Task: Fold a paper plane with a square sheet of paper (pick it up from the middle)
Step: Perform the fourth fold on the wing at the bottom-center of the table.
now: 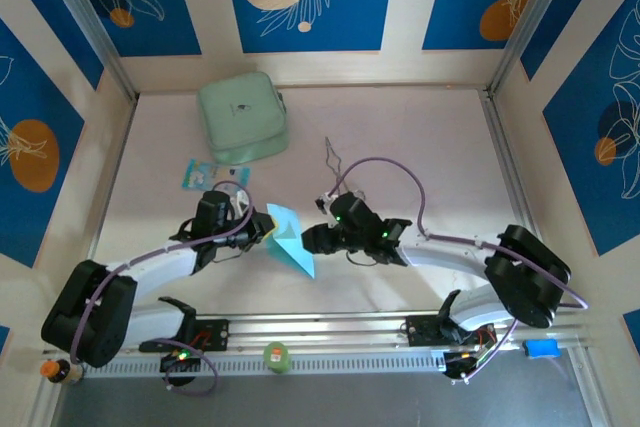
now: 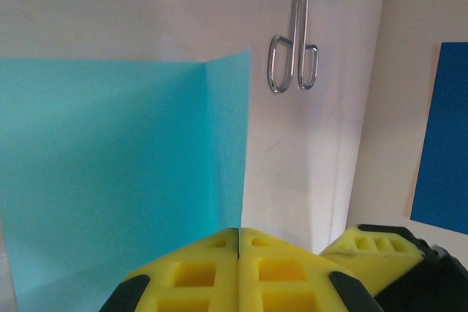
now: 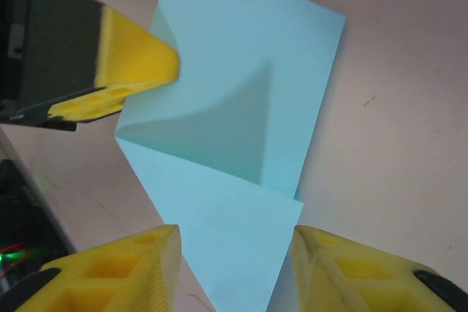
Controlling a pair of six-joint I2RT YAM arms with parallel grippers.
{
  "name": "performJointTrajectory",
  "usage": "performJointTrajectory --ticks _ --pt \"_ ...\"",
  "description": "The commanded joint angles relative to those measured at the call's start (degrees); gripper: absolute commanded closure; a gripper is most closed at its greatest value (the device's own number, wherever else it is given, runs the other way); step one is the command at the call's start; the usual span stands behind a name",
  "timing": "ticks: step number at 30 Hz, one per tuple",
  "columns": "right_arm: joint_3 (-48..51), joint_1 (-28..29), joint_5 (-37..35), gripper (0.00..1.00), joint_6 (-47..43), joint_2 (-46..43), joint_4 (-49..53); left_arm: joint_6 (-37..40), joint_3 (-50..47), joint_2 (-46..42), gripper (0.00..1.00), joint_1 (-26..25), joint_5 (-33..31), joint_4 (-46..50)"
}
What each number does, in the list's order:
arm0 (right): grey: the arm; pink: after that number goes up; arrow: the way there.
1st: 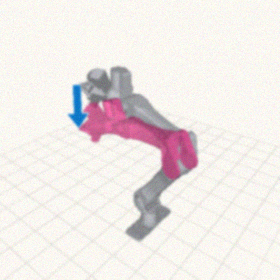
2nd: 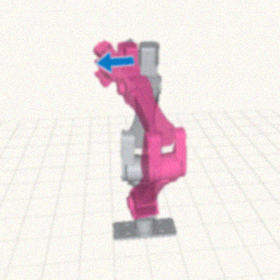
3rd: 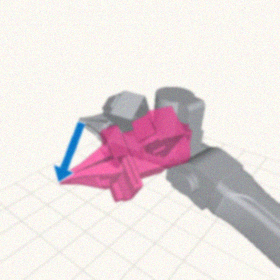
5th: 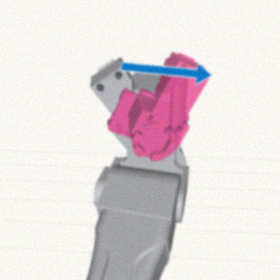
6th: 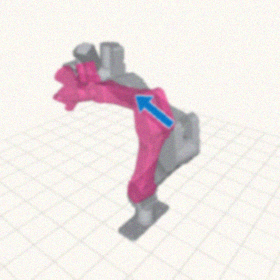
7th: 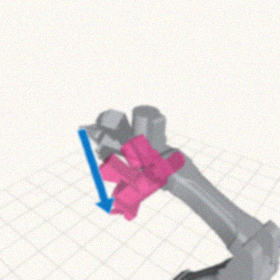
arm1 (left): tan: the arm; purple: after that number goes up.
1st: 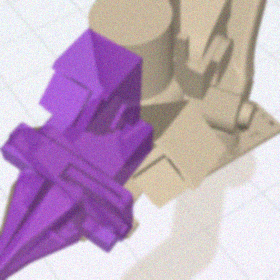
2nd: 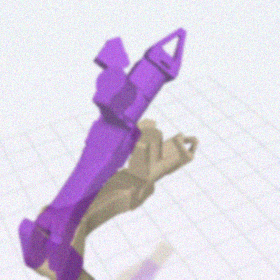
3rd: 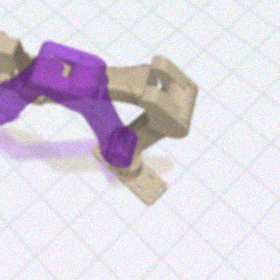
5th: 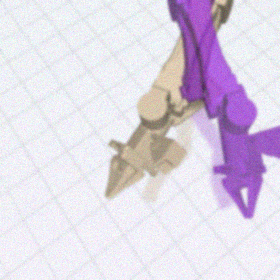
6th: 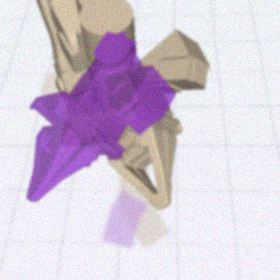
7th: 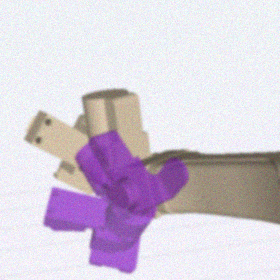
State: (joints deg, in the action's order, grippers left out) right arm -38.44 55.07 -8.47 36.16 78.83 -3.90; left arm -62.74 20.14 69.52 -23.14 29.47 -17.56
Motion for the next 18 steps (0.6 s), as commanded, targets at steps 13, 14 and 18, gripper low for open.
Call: performJointTrajectory --ticks 13,14,18 --pt "1.11 20.02 -33.26 0.55 -36.35 12.37 -18.89 -1.77 0.95 0.55 0.94 0.37 -0.11 1.31" --pt "1.02 20.37 -33.84 0.56 -36.99 13.14 -19.39 -1.77 0.95 0.69 0.94 0.37 -0.03 1.30" --pt "0.73 21.22 -36.37 0.58 -37.92 15.36 -19.71 -1.86 1.03 1.06 0.94 0.28 0.49 1.30"
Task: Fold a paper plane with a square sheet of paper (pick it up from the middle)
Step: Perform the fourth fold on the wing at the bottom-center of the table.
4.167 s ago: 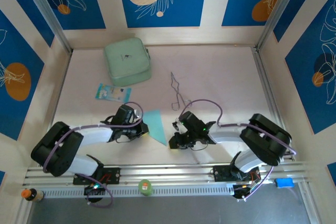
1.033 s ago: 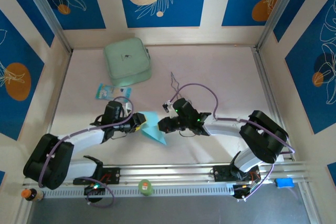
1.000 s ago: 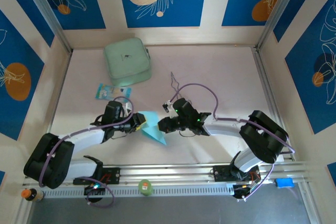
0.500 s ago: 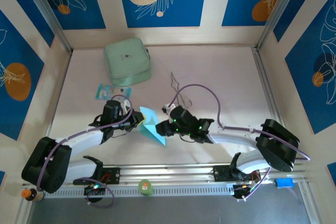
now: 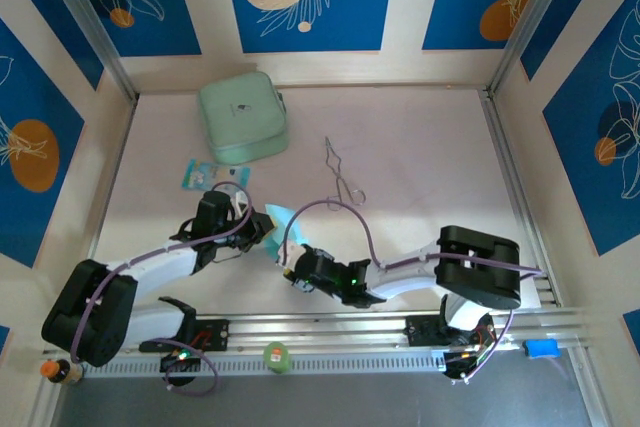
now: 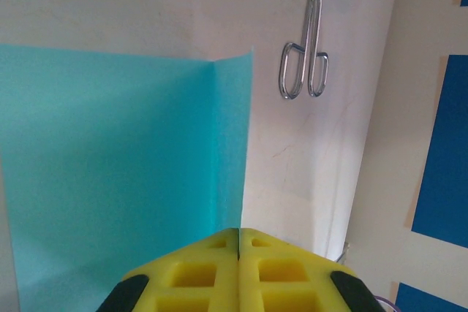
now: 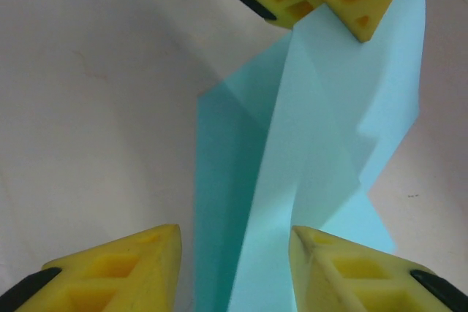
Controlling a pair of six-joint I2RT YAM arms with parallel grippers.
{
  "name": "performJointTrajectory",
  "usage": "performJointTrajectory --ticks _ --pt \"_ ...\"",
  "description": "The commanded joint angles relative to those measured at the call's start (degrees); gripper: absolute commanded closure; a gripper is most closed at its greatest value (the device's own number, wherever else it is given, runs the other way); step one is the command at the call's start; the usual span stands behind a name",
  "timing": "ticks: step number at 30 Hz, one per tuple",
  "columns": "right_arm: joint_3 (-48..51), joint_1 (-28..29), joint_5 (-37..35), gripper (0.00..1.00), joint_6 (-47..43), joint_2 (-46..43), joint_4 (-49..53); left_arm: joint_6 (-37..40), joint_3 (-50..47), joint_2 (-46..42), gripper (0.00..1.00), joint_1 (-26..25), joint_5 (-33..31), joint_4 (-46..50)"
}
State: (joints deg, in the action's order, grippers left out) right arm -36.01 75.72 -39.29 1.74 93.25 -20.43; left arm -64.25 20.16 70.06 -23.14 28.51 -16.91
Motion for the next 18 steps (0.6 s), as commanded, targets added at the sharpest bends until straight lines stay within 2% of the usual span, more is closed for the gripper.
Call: performJointTrajectory --ticks 1,10,18 --pt "-1.60 0.57 -5.87 0.59 -3.51 1.30 -3.15 -0.35 1.07 0.45 0.94 0.28 1.50 0.65" --pt "-2.00 0.57 -6.24 0.72 -1.32 2.33 -1.55 -0.40 0.93 0.48 0.91 0.14 1.73 1.24" --pt "-1.34 -0.11 -5.11 0.77 0.56 1.96 -0.78 -0.25 1.27 0.60 0.81 0.07 1.68 1.96"
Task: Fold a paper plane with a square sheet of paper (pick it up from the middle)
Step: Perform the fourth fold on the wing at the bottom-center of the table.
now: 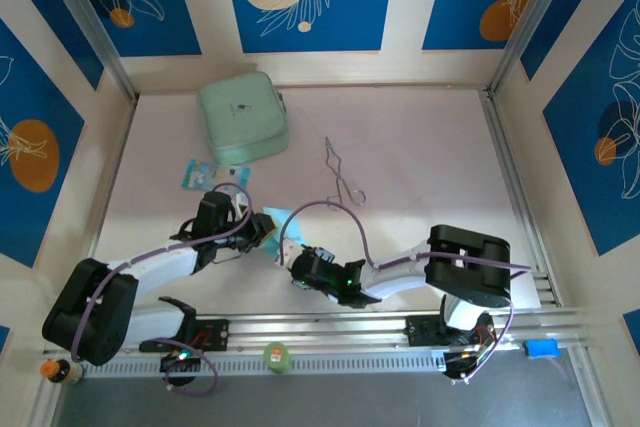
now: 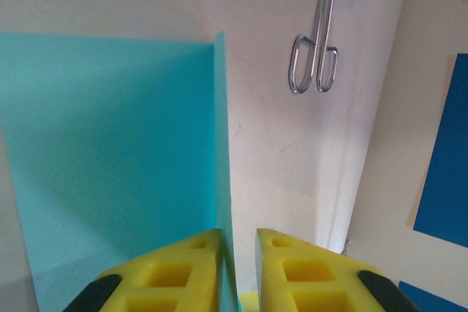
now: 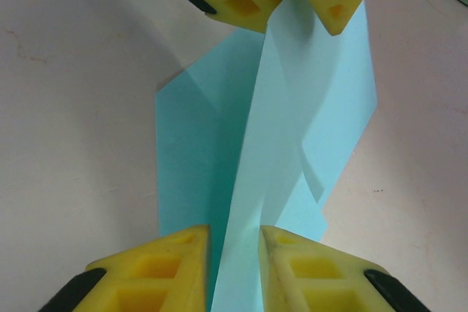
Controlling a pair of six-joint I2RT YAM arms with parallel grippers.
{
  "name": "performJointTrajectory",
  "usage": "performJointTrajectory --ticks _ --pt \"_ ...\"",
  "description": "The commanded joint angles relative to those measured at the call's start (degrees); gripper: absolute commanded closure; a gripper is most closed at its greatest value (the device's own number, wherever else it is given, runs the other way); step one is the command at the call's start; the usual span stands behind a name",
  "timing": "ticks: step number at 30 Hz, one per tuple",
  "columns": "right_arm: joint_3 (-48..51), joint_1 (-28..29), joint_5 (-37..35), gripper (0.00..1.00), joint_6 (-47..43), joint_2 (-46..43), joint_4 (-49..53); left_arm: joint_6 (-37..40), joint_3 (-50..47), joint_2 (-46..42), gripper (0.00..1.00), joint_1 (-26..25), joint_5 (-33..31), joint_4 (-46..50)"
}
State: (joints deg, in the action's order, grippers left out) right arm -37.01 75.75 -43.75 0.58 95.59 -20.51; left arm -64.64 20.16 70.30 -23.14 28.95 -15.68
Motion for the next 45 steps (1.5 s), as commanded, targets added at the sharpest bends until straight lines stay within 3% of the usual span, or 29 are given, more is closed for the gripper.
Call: performJointTrajectory --ticks 1,9,24,45 --pt "-0.22 -0.22 -0.64 0.78 2.04 -0.34 -0.59 0.22 1.36 0.49 0.82 0.01 1.39 0.74" --pt "0.33 -0.66 -0.76 0.76 3.80 -0.16 0.47 0.37 1.63 1.05 0.93 -0.07 1.46 0.57" --pt "1.38 -0.79 -1.20 0.70 3.47 -0.62 0.21 0.20 1.63 1.48 0.93 -0.11 1.64 0.30" --pt "1.66 -1.63 -0.48 0.87 5.31 -0.84 -0.49 0.20 2.07 1.23 0.88 -0.25 1.69 0.83"
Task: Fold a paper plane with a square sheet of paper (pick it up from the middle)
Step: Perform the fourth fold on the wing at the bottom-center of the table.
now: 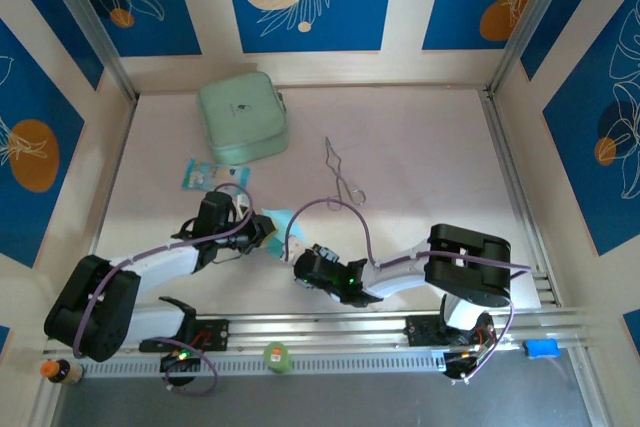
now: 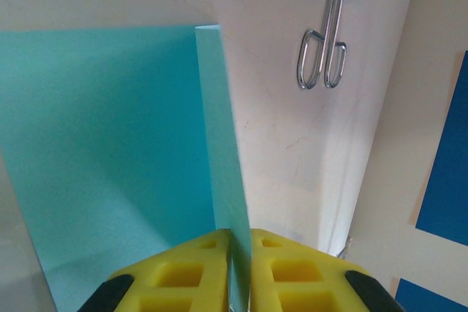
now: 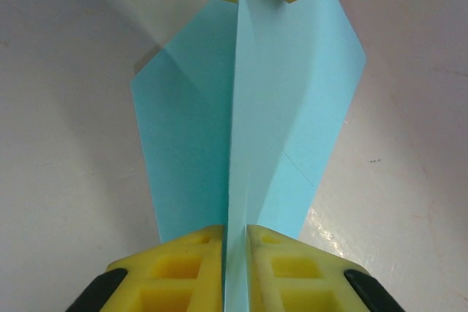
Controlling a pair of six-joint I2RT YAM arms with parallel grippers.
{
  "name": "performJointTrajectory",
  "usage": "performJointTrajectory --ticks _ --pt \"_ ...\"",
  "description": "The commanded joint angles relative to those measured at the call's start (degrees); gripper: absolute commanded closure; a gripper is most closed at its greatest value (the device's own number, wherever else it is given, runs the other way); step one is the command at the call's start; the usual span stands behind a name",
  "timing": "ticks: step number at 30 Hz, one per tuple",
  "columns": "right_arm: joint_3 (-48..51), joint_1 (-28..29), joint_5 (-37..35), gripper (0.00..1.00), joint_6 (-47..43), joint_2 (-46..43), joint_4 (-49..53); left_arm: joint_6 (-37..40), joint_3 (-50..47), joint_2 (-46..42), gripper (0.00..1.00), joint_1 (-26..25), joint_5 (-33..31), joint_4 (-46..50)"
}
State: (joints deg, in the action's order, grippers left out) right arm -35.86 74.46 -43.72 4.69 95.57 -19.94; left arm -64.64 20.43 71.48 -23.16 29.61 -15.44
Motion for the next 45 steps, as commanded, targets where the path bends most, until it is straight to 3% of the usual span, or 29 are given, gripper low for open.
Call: performJointTrajectory --ticks 1,7,10,13,16,21,45 --pt "0.42 -0.35 -0.36 0.89 1.28 -0.74 -1.06 0.21 1.81 -0.11 0.87 -0.22 0.99 0.67" --pt "0.53 -1.35 2.13 0.96 4.11 -0.75 -0.92 0.48 1.74 -1.38 0.75 -0.22 0.47 1.52" --pt "0.77 -1.88 4.66 0.96 5.12 -1.13 -1.44 0.99 1.98 -2.12 0.74 -0.22 -0.11 2.81" --pt "1.02 -2.04 4.46 0.94 4.95 -1.35 -2.07 1.14 2.07 -1.86 0.80 -0.22 0.01 3.05" --pt "1.09 -2.11 3.42 0.85 4.88 -1.61 -2.29 1.08 2.07 -1.56 0.86 -0.22 0.12 2.87" --pt "0.88 -2.20 2.62 0.79 4.35 -1.49 -1.78 0.97 2.07 -1.68 0.91 -0.27 0.28 2.87" --pt "-0.38 -2.16 0.04 0.73 1.11 0.25 -2.55 0.61 1.99 -1.77 0.94 -0.22 0.63 2.96"
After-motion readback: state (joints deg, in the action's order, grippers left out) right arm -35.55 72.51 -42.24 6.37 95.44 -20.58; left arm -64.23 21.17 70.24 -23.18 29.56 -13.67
